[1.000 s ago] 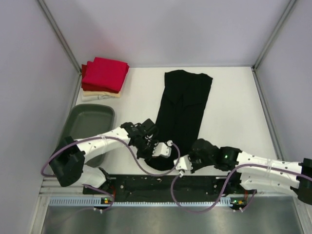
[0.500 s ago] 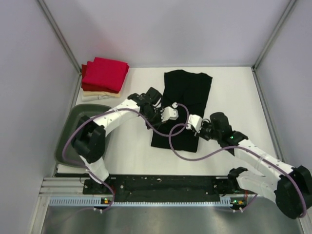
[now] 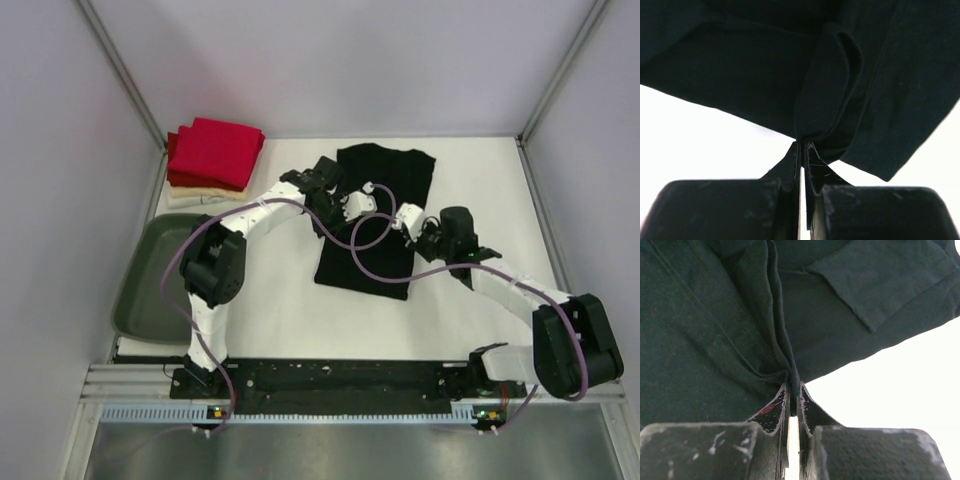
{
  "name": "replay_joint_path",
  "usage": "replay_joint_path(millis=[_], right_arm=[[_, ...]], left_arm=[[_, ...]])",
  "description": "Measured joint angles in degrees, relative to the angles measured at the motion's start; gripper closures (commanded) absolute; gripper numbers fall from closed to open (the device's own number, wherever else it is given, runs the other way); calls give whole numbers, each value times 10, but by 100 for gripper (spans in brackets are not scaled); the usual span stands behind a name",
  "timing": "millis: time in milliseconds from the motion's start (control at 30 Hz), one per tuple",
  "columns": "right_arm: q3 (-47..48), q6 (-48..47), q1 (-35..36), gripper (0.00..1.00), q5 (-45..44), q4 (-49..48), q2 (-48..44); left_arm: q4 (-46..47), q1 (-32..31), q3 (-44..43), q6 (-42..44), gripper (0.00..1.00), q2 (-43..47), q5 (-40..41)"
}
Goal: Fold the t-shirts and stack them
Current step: Fold the folded rectangular tshirt in 1/3 of the way
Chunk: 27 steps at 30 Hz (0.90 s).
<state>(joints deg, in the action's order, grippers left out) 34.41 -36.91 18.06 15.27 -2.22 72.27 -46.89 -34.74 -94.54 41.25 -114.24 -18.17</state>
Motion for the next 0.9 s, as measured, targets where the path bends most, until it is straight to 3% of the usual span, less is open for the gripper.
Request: replay_joint_path(millis=[533, 600, 700, 767, 900], right_arm=[[70, -10, -54, 100, 6, -30, 129], [71, -10, -59, 98, 7, -28, 139], [86, -11, -63, 81, 9, -18, 160], [105, -10, -63, 75, -5, -12, 178], [149, 11, -75, 73, -43, -9, 212]], left_arm=[[68, 8, -104, -51, 100, -103, 59], [70, 9, -104, -53, 92, -111, 64], [76, 9, -110, -60, 73, -123, 75], [84, 10, -118, -71, 59, -130, 92], [100, 17, -145, -82, 46, -139, 137]])
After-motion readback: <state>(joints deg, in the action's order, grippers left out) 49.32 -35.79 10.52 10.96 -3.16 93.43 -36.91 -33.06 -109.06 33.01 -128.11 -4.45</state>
